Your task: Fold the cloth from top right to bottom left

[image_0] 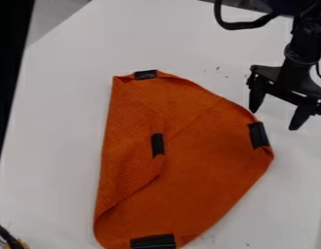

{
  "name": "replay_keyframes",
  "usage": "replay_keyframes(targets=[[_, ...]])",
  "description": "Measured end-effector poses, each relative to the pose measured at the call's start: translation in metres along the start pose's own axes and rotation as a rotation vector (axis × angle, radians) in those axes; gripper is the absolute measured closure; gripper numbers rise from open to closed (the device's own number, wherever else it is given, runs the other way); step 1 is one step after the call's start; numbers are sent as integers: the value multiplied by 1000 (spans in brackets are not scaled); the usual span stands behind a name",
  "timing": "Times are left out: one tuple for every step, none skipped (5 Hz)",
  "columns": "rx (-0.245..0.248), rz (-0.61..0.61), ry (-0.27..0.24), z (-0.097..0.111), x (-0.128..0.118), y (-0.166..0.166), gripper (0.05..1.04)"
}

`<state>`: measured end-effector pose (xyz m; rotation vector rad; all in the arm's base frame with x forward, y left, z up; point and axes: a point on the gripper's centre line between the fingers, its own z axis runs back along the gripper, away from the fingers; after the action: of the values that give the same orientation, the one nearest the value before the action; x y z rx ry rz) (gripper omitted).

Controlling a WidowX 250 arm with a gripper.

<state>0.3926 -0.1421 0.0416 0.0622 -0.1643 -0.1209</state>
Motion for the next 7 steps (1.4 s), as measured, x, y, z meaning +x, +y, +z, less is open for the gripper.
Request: replay_keyframes(targets=[[10,1,45,-17,-10,0,82],[20,50,69,-24,-35,14,82],[23,110,20,-7,-46,34,82],[20,153,-21,5,-61,44,82],[-2,240,-35,5,-83,65,82],[8,277,-5,-3,-103,78,82],[31,300,-3,-3,-117,89,82]])
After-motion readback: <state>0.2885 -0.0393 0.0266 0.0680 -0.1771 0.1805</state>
